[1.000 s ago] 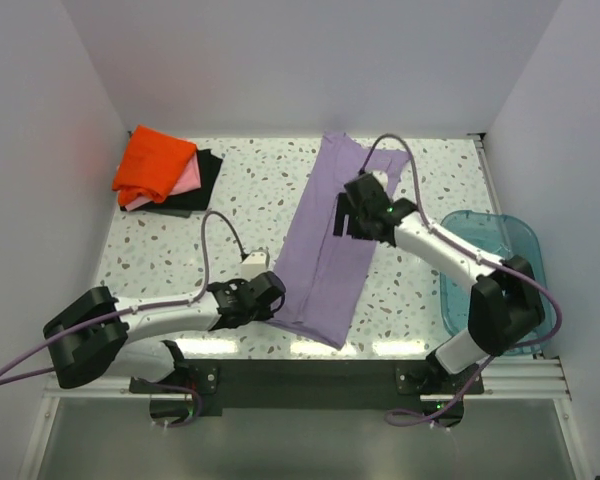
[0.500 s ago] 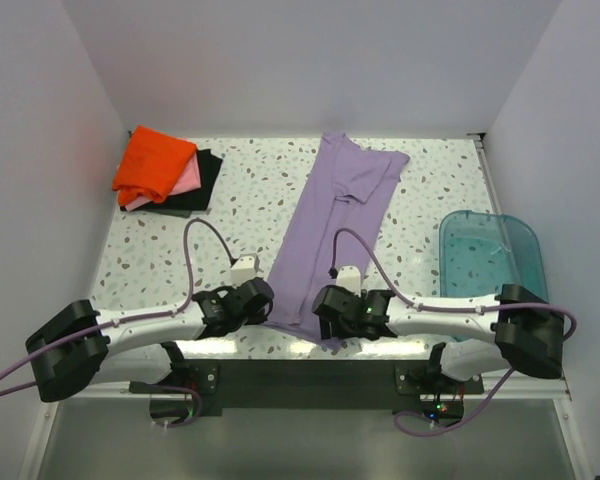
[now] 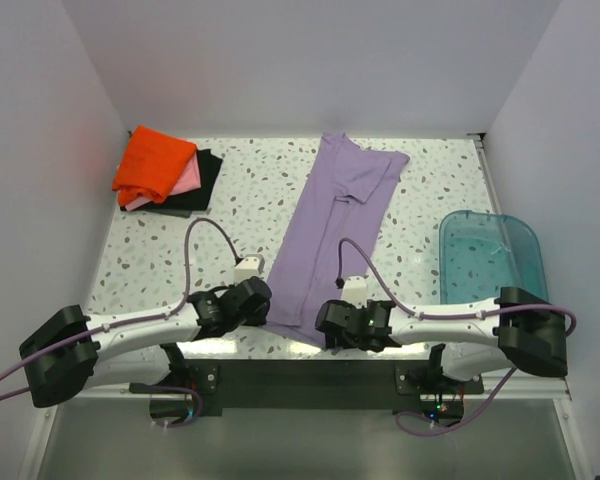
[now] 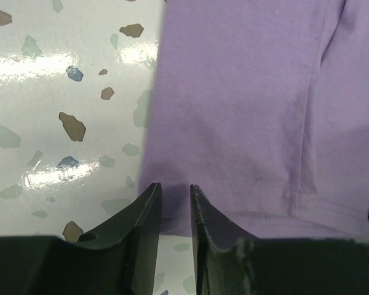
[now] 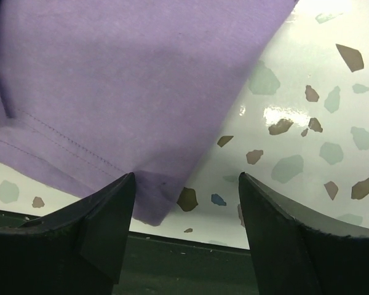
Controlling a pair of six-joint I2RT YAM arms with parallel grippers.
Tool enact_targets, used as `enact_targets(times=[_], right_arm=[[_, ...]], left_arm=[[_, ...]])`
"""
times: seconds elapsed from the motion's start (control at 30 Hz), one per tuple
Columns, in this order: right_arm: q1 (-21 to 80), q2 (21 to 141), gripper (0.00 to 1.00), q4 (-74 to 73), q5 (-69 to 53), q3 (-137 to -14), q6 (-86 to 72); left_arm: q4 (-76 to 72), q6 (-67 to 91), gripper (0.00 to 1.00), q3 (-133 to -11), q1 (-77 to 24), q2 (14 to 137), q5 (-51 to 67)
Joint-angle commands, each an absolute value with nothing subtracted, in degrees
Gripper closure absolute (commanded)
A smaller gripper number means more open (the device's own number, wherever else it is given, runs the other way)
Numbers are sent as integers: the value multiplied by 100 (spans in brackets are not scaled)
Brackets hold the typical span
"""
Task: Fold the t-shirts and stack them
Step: Fold the tshirt
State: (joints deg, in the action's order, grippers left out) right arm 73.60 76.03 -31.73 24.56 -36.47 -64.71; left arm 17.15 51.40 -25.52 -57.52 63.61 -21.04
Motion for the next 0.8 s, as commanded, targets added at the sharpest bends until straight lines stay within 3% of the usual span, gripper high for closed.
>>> enact_targets(times=[0.0,0.2,0.43,0.77], right_arm=[[7400,7462,28,-3506,2725,-3542,-6723],[7400,7076,29,-3393,2566,-3279,-6960],[7400,6952,37,-2822,2242,-3226,-7382],[7576,7172,40,-2048,1995,-2804,-8454]], left_arm=[[1705,4974,70,-2733,-5774,6530,-2127],[2267,5537,71,-2699,-5783,6373,-2619],[2619,5801,61,-2742,-5775,6082,-2988],[2013,5458,56,-2619,-5774,6477,-2514]])
